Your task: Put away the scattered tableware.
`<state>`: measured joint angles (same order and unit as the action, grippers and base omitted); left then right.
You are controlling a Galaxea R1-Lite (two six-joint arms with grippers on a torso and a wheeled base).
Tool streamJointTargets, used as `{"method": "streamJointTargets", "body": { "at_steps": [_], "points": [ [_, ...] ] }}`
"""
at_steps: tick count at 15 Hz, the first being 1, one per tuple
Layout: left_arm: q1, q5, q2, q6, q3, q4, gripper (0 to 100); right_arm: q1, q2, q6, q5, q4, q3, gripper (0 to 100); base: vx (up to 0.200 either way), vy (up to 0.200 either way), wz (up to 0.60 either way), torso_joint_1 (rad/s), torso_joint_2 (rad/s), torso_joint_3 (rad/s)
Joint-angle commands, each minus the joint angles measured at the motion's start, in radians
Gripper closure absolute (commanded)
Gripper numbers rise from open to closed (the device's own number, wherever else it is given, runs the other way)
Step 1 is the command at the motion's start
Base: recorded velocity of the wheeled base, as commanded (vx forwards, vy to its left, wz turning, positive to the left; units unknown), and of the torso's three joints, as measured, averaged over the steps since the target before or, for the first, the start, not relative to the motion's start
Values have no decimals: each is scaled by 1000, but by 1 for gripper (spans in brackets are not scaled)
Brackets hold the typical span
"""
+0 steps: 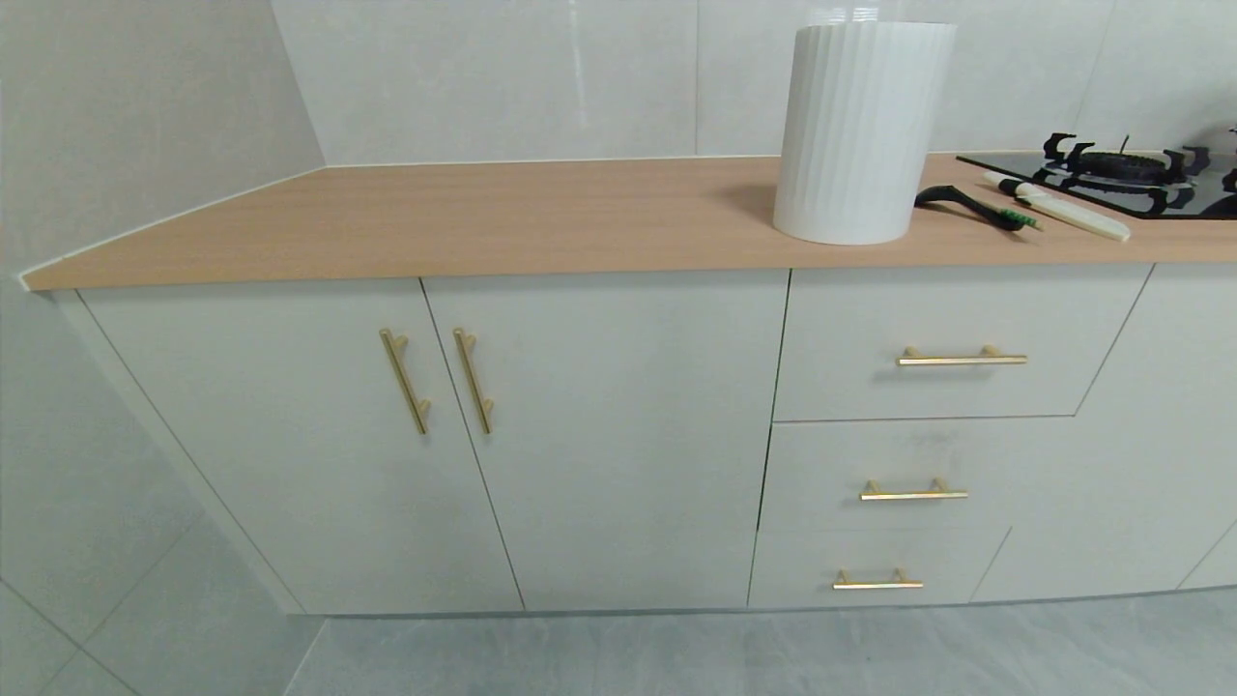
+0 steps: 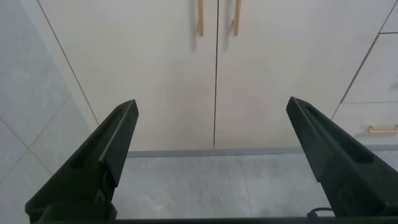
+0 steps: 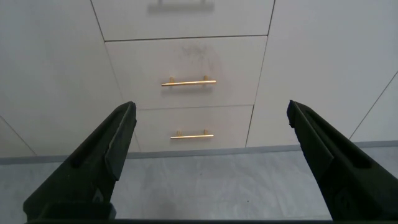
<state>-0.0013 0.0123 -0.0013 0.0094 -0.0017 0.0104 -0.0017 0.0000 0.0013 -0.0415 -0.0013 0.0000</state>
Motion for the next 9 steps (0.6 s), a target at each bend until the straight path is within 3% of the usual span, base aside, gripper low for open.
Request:
{"method": "streamJointTargets", "body": {
  "at_steps": [1,7,9],
  "points": [
    [0,0,1,0,0,0,0,0,2,0,0,0,0,0,0,0,0,0,0,0],
    [0,0,1,0,0,0,0,0,17,-14,6,-6,-26,0,0,0,0,0,0,0],
    [0,0,1,0,0,0,0,11,202,16,32,0,-256,0,0,0,0,0,0,0]
  ]
}}
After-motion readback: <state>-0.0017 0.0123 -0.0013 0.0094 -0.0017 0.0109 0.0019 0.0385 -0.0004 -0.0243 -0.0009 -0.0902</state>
